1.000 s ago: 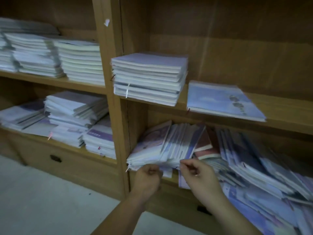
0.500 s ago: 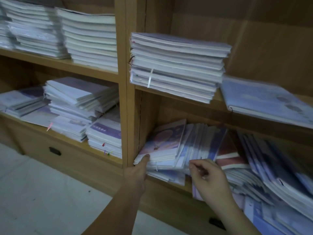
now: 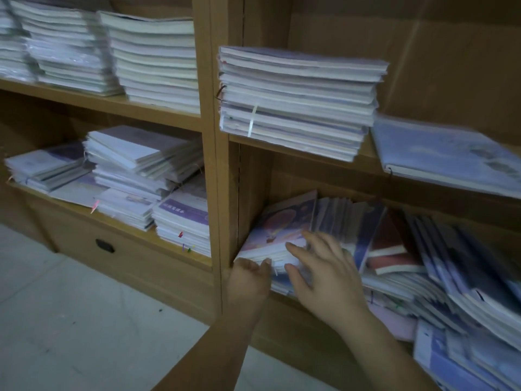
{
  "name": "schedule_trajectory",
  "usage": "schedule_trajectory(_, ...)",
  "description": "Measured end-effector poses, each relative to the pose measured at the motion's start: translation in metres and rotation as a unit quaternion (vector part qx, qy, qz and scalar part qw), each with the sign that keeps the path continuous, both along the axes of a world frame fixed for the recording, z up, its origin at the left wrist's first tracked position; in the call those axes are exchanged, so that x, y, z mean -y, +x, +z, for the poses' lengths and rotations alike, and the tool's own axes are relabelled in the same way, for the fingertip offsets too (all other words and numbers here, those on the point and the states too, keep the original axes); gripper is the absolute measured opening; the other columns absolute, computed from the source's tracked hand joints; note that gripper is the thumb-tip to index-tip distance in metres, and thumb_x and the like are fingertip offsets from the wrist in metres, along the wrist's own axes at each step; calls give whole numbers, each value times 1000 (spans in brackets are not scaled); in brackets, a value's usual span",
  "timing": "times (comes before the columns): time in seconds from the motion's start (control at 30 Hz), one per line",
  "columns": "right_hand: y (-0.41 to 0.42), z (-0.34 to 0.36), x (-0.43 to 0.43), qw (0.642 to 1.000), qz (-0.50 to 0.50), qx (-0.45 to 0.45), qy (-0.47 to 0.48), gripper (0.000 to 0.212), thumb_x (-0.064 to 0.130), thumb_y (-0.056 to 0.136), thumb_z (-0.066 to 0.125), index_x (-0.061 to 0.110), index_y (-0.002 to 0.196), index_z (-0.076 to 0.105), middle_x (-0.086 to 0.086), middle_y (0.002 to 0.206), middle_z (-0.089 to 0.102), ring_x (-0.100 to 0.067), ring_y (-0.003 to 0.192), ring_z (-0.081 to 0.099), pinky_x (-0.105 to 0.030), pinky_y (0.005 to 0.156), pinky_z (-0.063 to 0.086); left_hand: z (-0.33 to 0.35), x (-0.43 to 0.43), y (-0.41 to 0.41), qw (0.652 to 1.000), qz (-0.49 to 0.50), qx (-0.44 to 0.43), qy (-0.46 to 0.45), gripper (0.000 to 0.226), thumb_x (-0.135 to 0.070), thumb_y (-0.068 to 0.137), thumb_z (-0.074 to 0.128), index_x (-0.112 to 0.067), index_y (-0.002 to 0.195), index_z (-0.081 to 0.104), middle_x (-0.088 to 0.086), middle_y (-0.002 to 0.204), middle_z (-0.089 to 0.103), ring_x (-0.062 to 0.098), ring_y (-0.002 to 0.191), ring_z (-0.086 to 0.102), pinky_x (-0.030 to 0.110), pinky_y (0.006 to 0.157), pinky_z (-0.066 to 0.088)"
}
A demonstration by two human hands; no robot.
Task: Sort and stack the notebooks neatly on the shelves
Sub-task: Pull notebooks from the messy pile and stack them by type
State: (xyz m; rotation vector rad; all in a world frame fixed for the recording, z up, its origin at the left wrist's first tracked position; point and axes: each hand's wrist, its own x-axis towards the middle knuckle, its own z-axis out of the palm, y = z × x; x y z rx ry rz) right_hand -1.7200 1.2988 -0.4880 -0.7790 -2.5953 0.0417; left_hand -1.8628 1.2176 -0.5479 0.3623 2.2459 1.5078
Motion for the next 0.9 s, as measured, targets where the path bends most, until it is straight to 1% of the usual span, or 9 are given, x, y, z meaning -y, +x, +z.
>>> schedule_trajectory(0.07,-9,-16,-5,997,9,82,-15,61,63,97,40,44,154,33,7,166,22,-25,152,20,-47,120,21,-5,8,-10,997,-31,-58,-38,58,-64,85,67,-18,118,57,0,106,63,19,96,64,32,78,51)
schedule_trajectory(0.17,-19,-26,-10,993,-5,114,40,83,55,81,71,34,154,38,2,150,44,-29,131,46,-48,107,38,-17,16,-22,979,-78,-161,-100,72,-72,85,56,-36,147,45,5,137,41,29,126,48,39,104,46)
schedule_trajectory(0.27,-26,-28,-15,996,-22,63,60,76,41,66,90,31,136,61,2,135,55,-27,112,55,-44,89,46,-17,20,-23,957,-128,-223,-131,69,-67,83,43,-40,147,48,3,137,36,30,128,37,40,108,38)
schedule_trajectory(0.37,-25,-31,-20,995,-17,50,81,68,28,63,92,27,126,68,-10,140,59,-36,115,60,-47,90,50,-17,25,-28,944,-157,-251,-145,71,-67,75,49,-42,141,53,-4,145,35,27,130,36,41,109,39)
schedule_trajectory(0.43,-19,-30,-22,995,1,44,92,68,17,62,91,25,125,69,-13,140,60,-37,114,62,-48,89,52,-19,29,-32,959,-178,-192,-107,54,-59,77,57,-45,128,57,-6,140,43,27,124,45,41,104,45)
schedule_trajectory(0.53,0,-24,-25,992,45,21,113,71,3,58,87,24,124,68,-11,139,60,-36,112,62,-46,86,55,-1,38,-25,990,-135,-28,30,6,-33,95,64,-34,100,68,-2,111,62,23,96,62,41,89,52)
schedule_trajectory(0.6,17,-18,-21,993,73,-6,97,71,-1,61,83,25,125,66,-9,142,58,-35,117,60,-46,88,57,8,42,-26,992,-75,70,67,21,-41,97,65,-21,95,72,1,100,70,16,91,65,39,80,54)
schedule_trajectory(0.73,33,-14,-8,994,108,-16,16,66,2,68,77,30,127,63,3,149,47,-25,132,49,-41,97,53,10,42,-25,954,-56,270,118,44,-31,83,84,-6,109,59,15,121,67,22,95,70,29,61,59)
schedule_trajectory(0.9,48,6,-8,961,104,-132,-219,40,51,77,75,38,115,71,28,146,39,0,137,41,-26,106,40,24,47,-27,940,-140,308,49,57,-35,72,91,-8,118,71,14,111,74,25,93,68,32,69,53)
